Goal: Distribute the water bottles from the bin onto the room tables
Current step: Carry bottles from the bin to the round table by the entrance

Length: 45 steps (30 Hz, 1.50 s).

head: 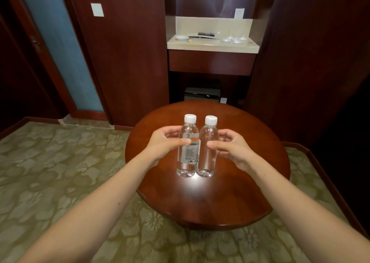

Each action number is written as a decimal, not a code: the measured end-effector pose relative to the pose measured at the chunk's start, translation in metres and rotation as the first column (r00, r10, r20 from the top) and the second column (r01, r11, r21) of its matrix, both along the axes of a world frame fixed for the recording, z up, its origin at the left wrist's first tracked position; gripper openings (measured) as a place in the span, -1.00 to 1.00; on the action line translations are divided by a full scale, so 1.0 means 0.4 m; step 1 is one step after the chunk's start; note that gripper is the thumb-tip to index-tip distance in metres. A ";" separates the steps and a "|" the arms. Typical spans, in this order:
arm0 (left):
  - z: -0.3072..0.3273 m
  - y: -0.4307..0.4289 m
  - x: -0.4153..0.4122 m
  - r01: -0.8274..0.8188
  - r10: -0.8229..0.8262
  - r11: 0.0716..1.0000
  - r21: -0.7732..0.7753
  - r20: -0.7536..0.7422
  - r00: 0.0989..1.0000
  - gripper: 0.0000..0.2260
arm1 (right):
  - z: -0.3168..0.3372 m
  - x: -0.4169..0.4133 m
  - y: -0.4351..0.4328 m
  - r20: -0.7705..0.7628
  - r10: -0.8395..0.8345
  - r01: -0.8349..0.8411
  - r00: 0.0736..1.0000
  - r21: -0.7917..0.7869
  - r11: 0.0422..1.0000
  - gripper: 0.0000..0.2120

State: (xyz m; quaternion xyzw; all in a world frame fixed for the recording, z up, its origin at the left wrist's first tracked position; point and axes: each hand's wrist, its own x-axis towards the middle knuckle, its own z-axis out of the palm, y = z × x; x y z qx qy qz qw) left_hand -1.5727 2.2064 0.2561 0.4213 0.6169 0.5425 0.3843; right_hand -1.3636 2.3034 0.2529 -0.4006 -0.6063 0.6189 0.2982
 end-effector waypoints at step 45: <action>-0.448 0.808 -0.373 -0.036 0.053 0.977 -0.211 0.075 0.996 -0.35 | -0.446 -0.408 0.787 0.040 -0.035 0.044 0.999 -0.249 0.968 -0.40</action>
